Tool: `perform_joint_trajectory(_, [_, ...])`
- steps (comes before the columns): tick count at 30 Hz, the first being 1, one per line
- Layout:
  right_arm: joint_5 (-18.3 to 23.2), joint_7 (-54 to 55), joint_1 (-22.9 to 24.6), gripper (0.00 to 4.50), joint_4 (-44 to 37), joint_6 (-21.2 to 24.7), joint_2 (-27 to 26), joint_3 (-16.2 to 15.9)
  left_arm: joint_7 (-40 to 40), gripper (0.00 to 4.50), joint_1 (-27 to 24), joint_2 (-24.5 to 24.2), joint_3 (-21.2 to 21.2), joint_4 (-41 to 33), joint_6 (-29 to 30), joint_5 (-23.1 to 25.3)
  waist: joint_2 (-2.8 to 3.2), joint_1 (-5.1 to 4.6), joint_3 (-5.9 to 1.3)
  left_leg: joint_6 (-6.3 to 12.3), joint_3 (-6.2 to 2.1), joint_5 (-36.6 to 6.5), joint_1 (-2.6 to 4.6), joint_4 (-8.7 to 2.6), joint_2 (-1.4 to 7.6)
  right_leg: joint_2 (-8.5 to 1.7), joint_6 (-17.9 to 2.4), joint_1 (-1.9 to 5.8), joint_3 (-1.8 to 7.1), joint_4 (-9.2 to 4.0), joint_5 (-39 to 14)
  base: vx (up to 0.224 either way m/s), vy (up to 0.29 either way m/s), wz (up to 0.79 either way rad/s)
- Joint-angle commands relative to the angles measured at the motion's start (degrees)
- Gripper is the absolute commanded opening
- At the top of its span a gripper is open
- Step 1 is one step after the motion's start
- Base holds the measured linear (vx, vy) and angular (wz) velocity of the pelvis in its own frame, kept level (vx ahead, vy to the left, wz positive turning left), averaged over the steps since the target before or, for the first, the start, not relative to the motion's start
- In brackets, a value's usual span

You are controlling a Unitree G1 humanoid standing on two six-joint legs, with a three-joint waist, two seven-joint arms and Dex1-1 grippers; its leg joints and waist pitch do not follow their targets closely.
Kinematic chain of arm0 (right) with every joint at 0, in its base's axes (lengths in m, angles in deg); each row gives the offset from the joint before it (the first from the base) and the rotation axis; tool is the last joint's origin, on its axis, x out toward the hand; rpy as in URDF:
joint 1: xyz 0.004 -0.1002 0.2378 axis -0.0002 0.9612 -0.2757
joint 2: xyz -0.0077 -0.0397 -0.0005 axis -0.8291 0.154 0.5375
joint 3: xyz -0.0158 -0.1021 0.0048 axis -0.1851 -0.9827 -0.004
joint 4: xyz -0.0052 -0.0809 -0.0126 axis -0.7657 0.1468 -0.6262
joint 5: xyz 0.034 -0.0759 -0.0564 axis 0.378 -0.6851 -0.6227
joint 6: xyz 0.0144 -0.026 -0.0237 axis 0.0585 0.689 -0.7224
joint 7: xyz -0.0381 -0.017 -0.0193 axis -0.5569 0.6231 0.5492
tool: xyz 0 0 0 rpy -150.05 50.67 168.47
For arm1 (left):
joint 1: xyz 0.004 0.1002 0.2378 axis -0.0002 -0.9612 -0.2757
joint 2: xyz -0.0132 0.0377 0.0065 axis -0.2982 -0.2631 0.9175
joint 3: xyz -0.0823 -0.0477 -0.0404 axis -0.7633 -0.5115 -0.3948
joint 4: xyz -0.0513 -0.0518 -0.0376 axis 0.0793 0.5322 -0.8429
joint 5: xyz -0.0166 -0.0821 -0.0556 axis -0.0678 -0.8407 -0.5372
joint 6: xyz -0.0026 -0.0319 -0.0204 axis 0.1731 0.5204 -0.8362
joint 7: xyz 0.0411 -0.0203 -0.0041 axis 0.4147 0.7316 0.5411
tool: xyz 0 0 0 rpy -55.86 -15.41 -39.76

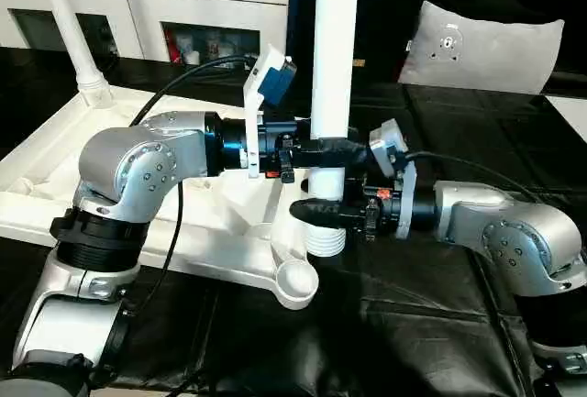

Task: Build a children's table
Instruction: Pick table leg

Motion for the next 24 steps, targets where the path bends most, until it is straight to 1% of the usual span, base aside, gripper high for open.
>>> perform_joint_trajectory(1, [-0.7,-0.3,-0.2,2.34,0.0,0.0,0.6,-0.1,-0.3,1.88,1.8,-0.2,0.3,-0.9,-0.2,0.4,-0.06,-0.04,-3.98,-0.72,-0.20,-0.9,0.60,-3.93,2.67,-5.00,-13.0,2.78,2.81,-3.42,0.2,0.000,0.000,0.00])
perform_joint_trajectory(2, [-0.8,-0.4,-0.2,2.26,0.0,0.0,0.6,-0.1,-0.4,1.88,1.8,-0.3,0.4,-1.0,-0.2,0.4,0.02,-0.06,-3.97,-0.71,-0.23,-0.9,0.58,-3.95,2.67,-4.97,-13.0,2.78,2.79,-3.40,0.4,0.000,0.000,0.00])
perform_joint_trajectory(3, [-0.9,-0.4,-0.3,2.07,0.1,-0.1,0.6,-0.2,-0.6,1.88,1.8,-0.4,0.5,-1.1,-0.2,0.5,-0.07,-0.08,-3.99,-0.68,-0.22,-0.9,0.60,-3.93,2.69,-4.97,-13.0,2.78,2.78,-3.39,0.5,0.000,0.000,0.00])
perform_joint_trajectory(7, [-1.0,-0.5,-0.3,2.00,0.1,0.0,0.5,-0.1,-0.8,1.88,1.7,-0.4,0.5,-1.3,-0.1,0.5,0.00,-0.06,-3.99,-0.48,-0.22,-0.9,0.62,-3.93,2.70,-5.02,-13.3,2.77,2.78,-3.37,1.0,0.000,0.000,0.00])
perform_joint_trajectory(10, [-1.3,-0.7,-0.3,1.96,0.2,-0.1,0.5,-0.3,-0.7,1.88,1.7,-0.3,0.5,-1.1,-0.1,0.7,-0.09,-0.04,-4.02,-0.39,-0.21,-0.6,0.59,-3.90,2.69,-4.99,-13.4,2.81,2.79,-3.30,1.4,0.000,0.000,0.00])
perform_joint_trajectory(14, [-1.6,-0.7,-0.2,1.94,0.1,0.0,0.2,-0.2,0.1,1.88,1.7,-0.1,0.1,-0.9,-0.3,1.0,-0.04,-0.09,-3.99,-0.58,-0.22,-1.0,0.65,-3.92,2.72,-4.96,-13.3,2.76,2.79,-3.36,0.6,0.000,0.000,0.00])
perform_joint_trajectory(17, [-1.8,-0.8,-0.1,1.94,0.1,-0.1,0.1,-0.2,1.5,1.88,1.6,0.2,-0.3,-0.9,0.1,1.2,-0.02,-0.06,-4.04,-0.48,-0.23,-0.7,0.60,-3.89,2.70,-5.00,-13.3,2.81,2.80,-3.31,1.3,0.000,0.000,0.00])
perform_joint_trajectory(18, [-2.0,-0.7,-0.1,1.94,0.2,-0.2,0.0,-0.2,2.6,1.88,1.7,0.9,-1.4,-0.6,1.0,0.4,-0.13,-0.11,-4.01,-0.46,-0.16,-0.7,0.61,-3.87,2.70,-4.97,-13.5,2.79,2.81,-3.27,1.5,0.000,0.000,0.00])
perform_joint_trajectory(19, [-2.2,-0.5,-0.1,1.94,0.3,-0.3,0.0,-0.2,2.6,1.88,1.7,1.0,-1.6,-0.7,0.9,0.2,-0.04,0.01,-4.05,-0.43,-0.22,-0.7,0.67,-3.86,2.72,-5.04,-13.6,2.80,2.78,-3.28,1.5,0.000,0.000,0.00])
perform_joint_trajectory(20, [-2.4,-0.4,-0.1,1.94,0.5,-0.4,0.0,-0.3,2.5,2.44,1.7,1.1,-1.8,-0.7,0.7,0.1,-0.11,-0.01,-4.00,-0.32,-0.19,-0.7,0.62,-3.87,2.68,-4.99,-13.5,2.79,2.80,-3.33,1.3,0.000,0.000,0.00])
perform_joint_trajectory(21, [-2.8,-0.3,0.0,1.94,0.7,-0.4,0.1,-0.6,2.7,2.58,1.5,1.3,-2.6,-1.0,0.7,-0.5,-0.05,0.01,-4.02,-0.33,-0.18,-0.8,0.62,-3.86,2.67,-5.01,-13.5,2.80,2.80,-3.34,1.2,0.000,0.000,0.00])
perform_joint_trajectory(24, [-2.5,0.7,-0.1,1.93,1.3,0.6,-0.4,-0.1,2.8,2.58,1.6,1.8,-4.1,-1.3,1.2,-2.0,-0.02,0.02,-4.02,-0.30,-0.21,-0.6,0.60,-3.86,2.67,-5.00,-13.7,2.82,2.77,-3.28,1.5,0.000,0.000,0.00])
